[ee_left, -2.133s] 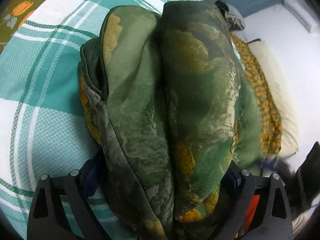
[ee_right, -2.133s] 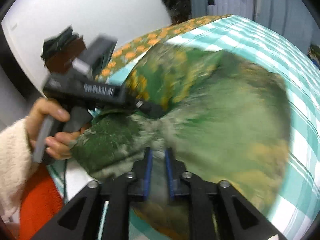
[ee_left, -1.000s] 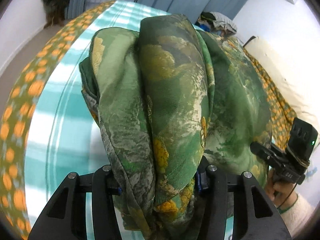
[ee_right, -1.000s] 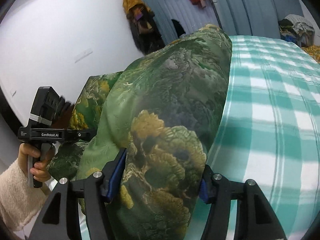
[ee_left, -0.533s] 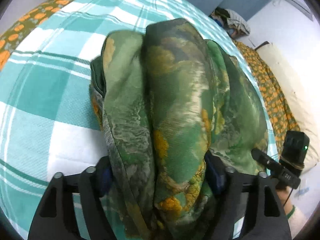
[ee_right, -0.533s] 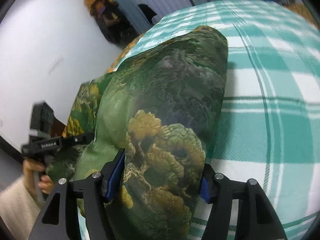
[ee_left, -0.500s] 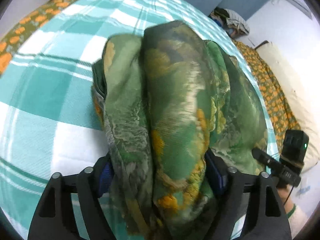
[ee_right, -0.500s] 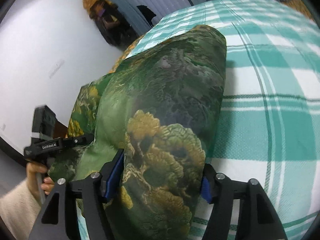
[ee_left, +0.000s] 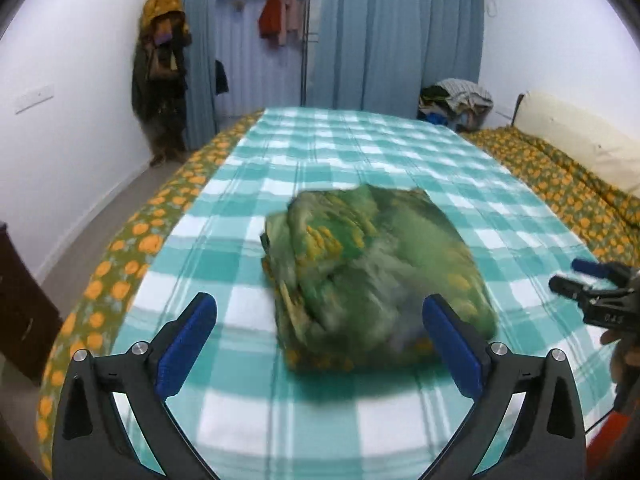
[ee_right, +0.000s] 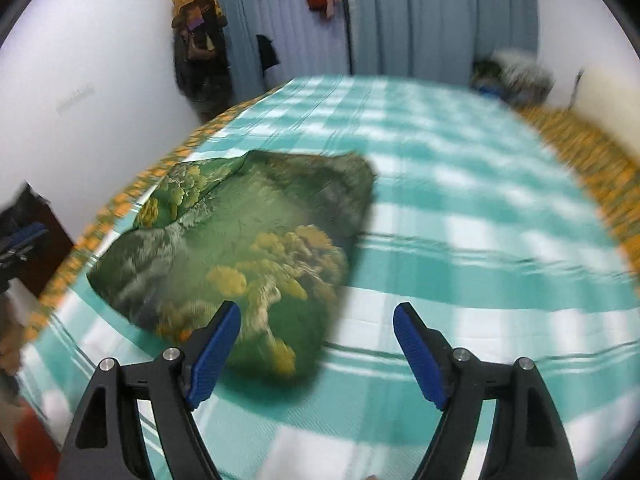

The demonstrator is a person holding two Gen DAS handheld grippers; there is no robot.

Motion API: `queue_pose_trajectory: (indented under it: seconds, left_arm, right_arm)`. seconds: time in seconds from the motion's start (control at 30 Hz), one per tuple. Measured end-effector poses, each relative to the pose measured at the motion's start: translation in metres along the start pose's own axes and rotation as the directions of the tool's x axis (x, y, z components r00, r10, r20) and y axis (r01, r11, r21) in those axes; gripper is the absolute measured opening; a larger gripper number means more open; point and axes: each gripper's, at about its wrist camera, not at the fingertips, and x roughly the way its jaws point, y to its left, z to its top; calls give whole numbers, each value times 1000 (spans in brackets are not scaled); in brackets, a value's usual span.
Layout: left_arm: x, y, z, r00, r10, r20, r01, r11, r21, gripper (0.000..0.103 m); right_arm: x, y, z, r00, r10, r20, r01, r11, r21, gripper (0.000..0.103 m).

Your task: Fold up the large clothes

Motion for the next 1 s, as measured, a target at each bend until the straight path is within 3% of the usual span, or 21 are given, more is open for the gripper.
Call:
queue_pose_trajectory:
  seconds: [0.07, 0.2, 0.5, 0.77, 0.83, 1.0]
  left_arm:
    - [-12, -13, -11, 1000, 6, -18, -6, 1000, -7, 103]
    - [-25, -37, -23, 999, -29, -31, 28, 999, -30, 103]
    - [-61, -65, -27, 1000, -17, -22, 16, 999, -29, 103]
    - [-80, -77, -34, 1000, 30, 6, -30, 1000, 0, 103]
    - [-84, -78, -34, 1000, 30, 5, -30, 1000, -3, 103]
    - [-89, -77, -32, 998, 54, -14, -54, 998, -33, 103]
  right_arm:
    - [-33, 6, -10, 997, -76, 29, 76, 997, -11, 80]
    - [-67, 7, -22, 988, -142, 64, 143, 990, -10, 80]
    - [-112, 7, -45, 980, -164, 117, 162, 986, 29, 80]
    - [-130, 18, -56, 955, -249, 160, 250, 968, 12, 80]
    - [-134, 20, -57, 958, -226, 176, 229, 973, 3, 80]
    - [-138, 12, -59, 984, -90, 153, 83, 995, 52, 80]
